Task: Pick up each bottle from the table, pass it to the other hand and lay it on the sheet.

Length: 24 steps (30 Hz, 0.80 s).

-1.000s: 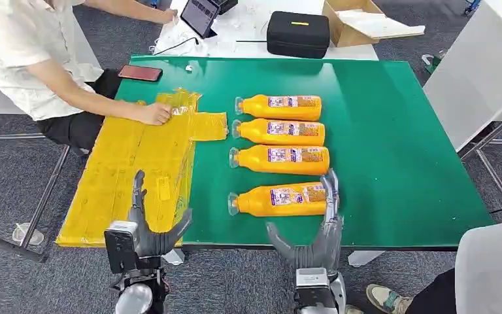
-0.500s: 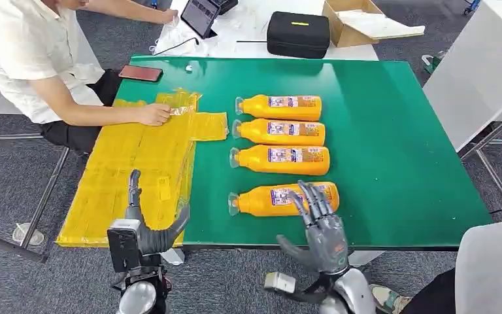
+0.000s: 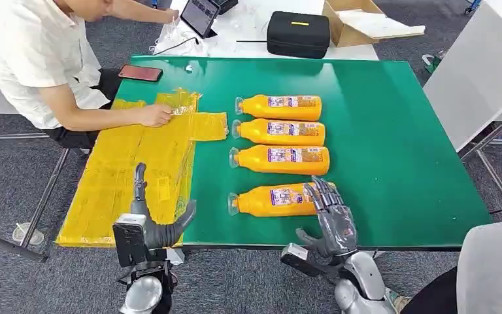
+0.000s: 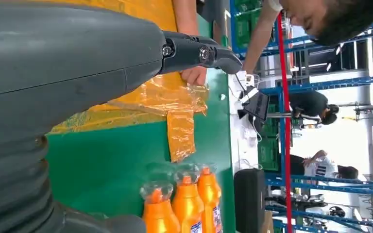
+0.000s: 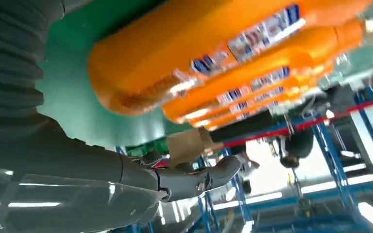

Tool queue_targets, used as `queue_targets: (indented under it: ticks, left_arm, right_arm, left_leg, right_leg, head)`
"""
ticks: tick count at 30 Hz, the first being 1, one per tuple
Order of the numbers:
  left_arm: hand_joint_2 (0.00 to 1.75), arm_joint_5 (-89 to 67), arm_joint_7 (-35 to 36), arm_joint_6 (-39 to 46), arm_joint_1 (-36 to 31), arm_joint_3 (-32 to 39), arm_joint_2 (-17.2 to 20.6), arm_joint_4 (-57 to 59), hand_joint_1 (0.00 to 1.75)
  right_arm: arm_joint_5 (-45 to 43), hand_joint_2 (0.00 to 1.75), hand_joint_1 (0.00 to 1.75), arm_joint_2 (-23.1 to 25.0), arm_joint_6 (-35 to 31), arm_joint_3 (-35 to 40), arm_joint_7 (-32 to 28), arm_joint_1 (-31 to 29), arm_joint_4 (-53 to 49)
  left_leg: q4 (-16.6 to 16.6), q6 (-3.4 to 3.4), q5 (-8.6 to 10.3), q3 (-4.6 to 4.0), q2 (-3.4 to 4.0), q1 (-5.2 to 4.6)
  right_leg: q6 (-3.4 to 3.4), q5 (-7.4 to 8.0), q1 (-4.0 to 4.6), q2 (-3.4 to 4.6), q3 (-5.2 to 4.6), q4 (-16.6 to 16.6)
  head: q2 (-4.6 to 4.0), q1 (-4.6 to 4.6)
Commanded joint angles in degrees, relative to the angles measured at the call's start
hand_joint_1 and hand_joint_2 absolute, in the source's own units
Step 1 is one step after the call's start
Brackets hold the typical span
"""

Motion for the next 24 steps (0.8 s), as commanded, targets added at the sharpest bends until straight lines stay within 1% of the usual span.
queue_targets:
  ticks: [1, 2, 3, 5, 7, 8, 9, 10, 14, 15, 18, 19, 20, 21, 22, 24]
  left_arm:
    - [1.75, 0.07, 0.09, -0.88, -2.48, -3.12, 0.4, 2.63, 0.0]
    - [1.75, 0.06, 0.09, -0.82, -2.44, -3.18, 0.29, 2.66, 0.0]
    - [1.75, 0.06, 0.09, -0.82, -2.44, -3.18, 0.29, 2.66, 0.0]
    - [1.75, 0.06, 0.09, -0.77, -2.69, -3.65, 0.57, 3.08, 0.0]
    - [1.75, 0.89, 0.09, -1.11, -3.22, -3.68, 0.94, 3.28, 0.0]
    - [1.75, 1.04, 0.09, -1.05, -3.13, -3.96, 0.97, 3.08, 0.0]
    - [1.75, 1.02, 0.09, -0.89, -3.0, -4.35, 1.09, 2.8, 0.0]
    - [1.75, 1.02, 0.09, -0.89, -3.0, -4.35, 1.09, 2.8, 0.0]
    - [1.75, 1.3, 0.09, -0.48, -2.69, -4.95, 1.3, 2.19, 0.0]
    - [1.75, 1.49, 0.09, -0.39, -2.65, -4.98, 1.29, 2.17, 0.0]
    - [1.75, 1.8, 0.09, -0.03, -2.74, -5.07, 1.37, 2.42, 0.0]
    - [1.75, 1.87, 0.09, 0.06, -2.68, -5.03, 1.45, 2.36, 0.0]
    - [1.75, 1.92, 0.09, 0.19, -2.72, -4.9, 1.43, 2.41, 0.0]
    - [1.75, 1.92, 0.09, 0.19, -2.72, -4.9, 1.43, 2.41, 0.0]
    - [1.75, 1.69, 0.09, 0.21, -2.69, -4.9, 1.51, 2.25, 0.0]
    - [1.75, 1.65, 0.09, 0.21, -2.64, -4.89, 1.52, 2.18, 0.0]
  right_arm:
    - [-0.27, 1.75, 0.0, -1.33, 3.4, 3.75, 0.53, -9.09, 14.76]
    - [-0.29, 1.75, 0.0, -1.18, 3.76, 3.87, 0.56, -9.56, 15.09]
    - [-0.29, 1.75, 0.0, -1.18, 3.76, 3.87, 0.56, -9.56, 15.09]
    - [-0.1, 1.75, 0.0, -0.93, 3.74, 4.14, 0.76, -10.37, 16.14]
    - [0.46, 1.75, 0.0, -0.96, 4.02, 4.95, 0.9, -11.21, 17.39]
    - [0.57, 1.75, 0.0, -1.04, 4.65, 5.31, 1.31, -11.74, 18.24]
    - [0.85, 1.75, 0.0, -1.24, 4.72, 5.73, 1.56, -11.99, 18.74]
    - [0.85, 1.75, 0.0, -1.24, 4.72, 5.73, 1.56, -11.99, 18.74]
    - [0.7, 1.75, 0.0, -1.71, 4.77, 5.89, 1.98, -12.68, 19.87]
    - [1.03, 1.75, 0.0, -1.89, 4.79, 6.07, 2.27, -13.04, 20.39]
    - [2.93, 1.75, 0.0, -2.44, 5.19, 7.12, 4.1, -14.23, 22.34]
    - [4.33, 1.75, 0.0, -2.61, 5.62, 7.8, 5.7, -14.56, 23.02]
    - [5.21, 1.75, 0.0, -2.87, 6.51, 8.36, 6.82, -14.76, 23.42]
    - [5.21, 1.75, 0.0, -2.87, 6.51, 8.36, 6.82, -14.76, 23.42]
    - [7.05, 1.75, 0.0, -3.54, 8.15, 9.45, 9.47, -14.77, 23.34]
    - [6.97, 1.75, 0.0, -3.63, 8.39, 9.37, 9.79, -14.69, 23.2]
  left_leg:
    - [-0.03, 0.03, -0.05, 0.21, 0.11, 0.01]
    - [-0.03, 0.04, -0.09, 0.32, 0.17, 0.02]
    - [-0.02, 0.02, -0.06, 0.2, 0.18, 0.02]
    - [-0.02, 0.02, -0.12, 0.38, 0.25, 0.02]
    - [-0.04, 0.01, -0.03, 0.2, 0.08, 0.01]
    - [-0.05, 0.01, -0.07, 0.33, 0.12, 0.03]
    - [-0.04, 0.01, -0.03, 0.21, 0.11, 0.02]
    - [-0.05, 0.01, -0.07, 0.31, 0.14, 0.02]
    - [-0.03, 0.02, -0.04, 0.2, 0.06, 0.02]
    - [-0.04, 0.03, -0.09, 0.32, 0.07, 0.02]
    - [-0.02, 0.03, -0.08, 0.29, 0.14, 0.01]
    - [-0.03, 0.03, -0.04, 0.2, 0.07, -0.01]
    - [-0.01, 0.04, -0.15, 0.49, 0.15, 0.03]
    - [-0.03, 0.03, -0.03, 0.23, 0.05, 0.01]
    - [-0.04, 0.04, -0.07, 0.34, 0.08, 0.01]
    - [-0.05, 0.02, 0.0, 0.17, 0.01, 0.0]
  right_leg:
    - [-0.08, -0.01, 0.04, 0.05, 0.2, -0.07]
    - [-0.13, -0.03, 0.05, 0.08, 0.32, -0.08]
    - [-0.09, 0.01, 0.04, 0.12, 0.18, -0.06]
    - [-0.17, -0.04, 0.06, 0.15, 0.36, -0.06]
    - [-0.1, -0.01, 0.03, 0.02, 0.2, -0.06]
    - [-0.15, -0.03, 0.07, 0.04, 0.32, -0.09]
    - [-0.11, -0.01, 0.05, 0.05, 0.2, -0.07]
    - [-0.15, -0.04, 0.06, 0.06, 0.3, -0.07]
    - [-0.09, -0.03, 0.05, 0.0, 0.21, -0.06]
    - [-0.13, -0.07, 0.06, -0.01, 0.33, -0.07]
    - [-0.11, -0.04, 0.04, 0.08, 0.27, -0.05]
    - [-0.08, -0.02, 0.02, 0.02, 0.2, -0.04]
    - [-0.19, -0.1, 0.08, 0.04, 0.49, -0.07]
    - [-0.1, -0.02, 0.04, -0.01, 0.25, -0.06]
    - [-0.14, -0.04, 0.05, 0.0, 0.35, -0.07]
    - [-0.07, -0.01, 0.02, -0.03, 0.19, -0.06]
  head:
    - [-0.02, 0.0]
    - [-0.02, 0.02]
    - [-0.02, 0.0]
    - [-0.02, 0.0]
    - [-0.02, 0.0]
    - [-0.02, 0.02]
    - [-0.02, 0.0]
    - [-0.02, 0.02]
    - [-0.02, 0.02]
    - [-0.02, 0.0]
    - [-0.02, 0.0]
    - [-0.02, 0.0]
    - [-0.02, 0.0]
    - [-0.02, 0.0]
    - [-0.02, 0.02]
    - [-0.02, 0.02]
